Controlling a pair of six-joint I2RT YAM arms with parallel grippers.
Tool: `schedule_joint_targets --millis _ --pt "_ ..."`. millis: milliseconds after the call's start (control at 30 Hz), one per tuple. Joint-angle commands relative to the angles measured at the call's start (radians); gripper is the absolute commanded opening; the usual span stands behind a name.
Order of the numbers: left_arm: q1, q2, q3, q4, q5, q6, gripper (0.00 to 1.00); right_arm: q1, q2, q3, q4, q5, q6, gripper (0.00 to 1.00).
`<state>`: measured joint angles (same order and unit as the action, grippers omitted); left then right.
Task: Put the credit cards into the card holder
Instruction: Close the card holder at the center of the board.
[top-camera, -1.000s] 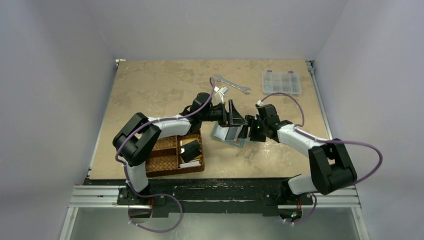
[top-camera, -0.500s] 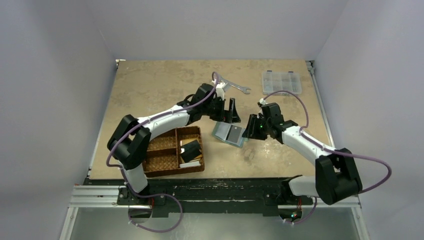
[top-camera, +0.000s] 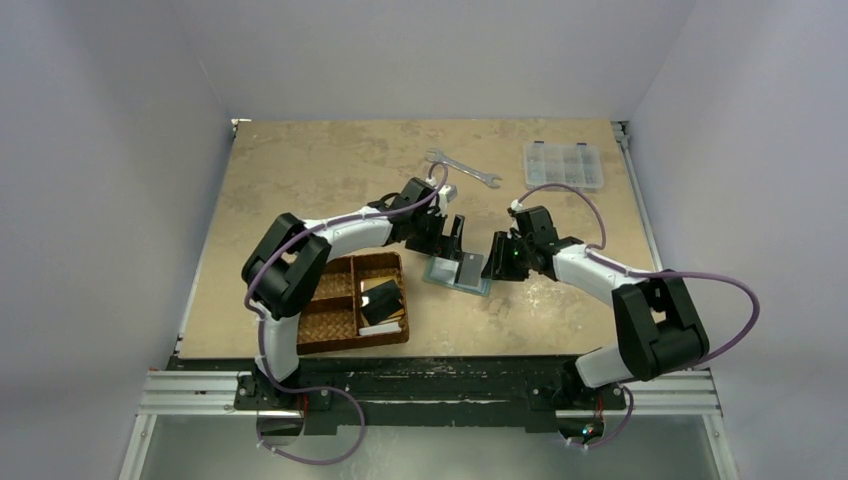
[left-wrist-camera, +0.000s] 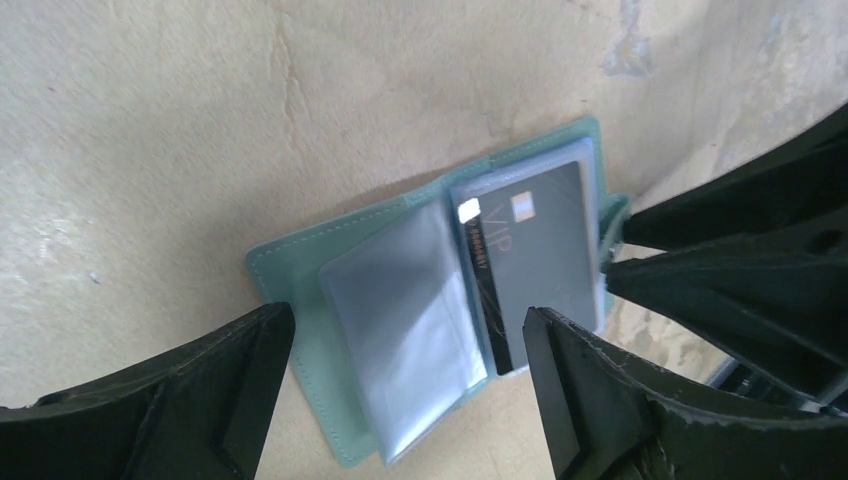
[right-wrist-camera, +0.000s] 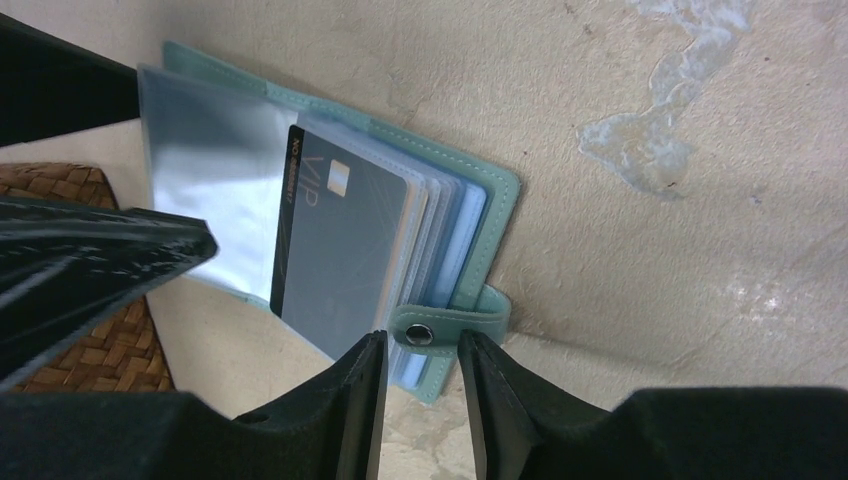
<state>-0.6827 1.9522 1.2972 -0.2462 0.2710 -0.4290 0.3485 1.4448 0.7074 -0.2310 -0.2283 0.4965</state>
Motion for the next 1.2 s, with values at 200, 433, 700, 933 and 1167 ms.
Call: schedule_joint_targets --millis 200,433,700,933,1167 --pt "0.000 -0.132 -0.154 0.396 0.258 -0.245 0.89 0.000 0.046 0.006 0.074 -0.024 -0.021 0.42" --pt "-0.043 -0.106 -0.183 0.625 0.387 -0.421 0.88 0.000 0.057 -0.009 0.105 -0.070 -0.005 0.42" --pt "-0.049 -0.144 0.020 0.092 0.094 -0.078 0.90 -0.001 0.029 -0.007 0.075 -0.031 -0.016 0.42" --pt "-0.029 -0.032 0.161 -0.170 -0.218 0.076 0.93 0.000 0.037 -0.013 0.082 -0.038 -0.016 0.43" --pt "-0.021 -0.006 0.105 -0.141 -0.175 0.032 0.94 -0.001 0.038 -0.009 0.076 -0.037 -0.022 0.42"
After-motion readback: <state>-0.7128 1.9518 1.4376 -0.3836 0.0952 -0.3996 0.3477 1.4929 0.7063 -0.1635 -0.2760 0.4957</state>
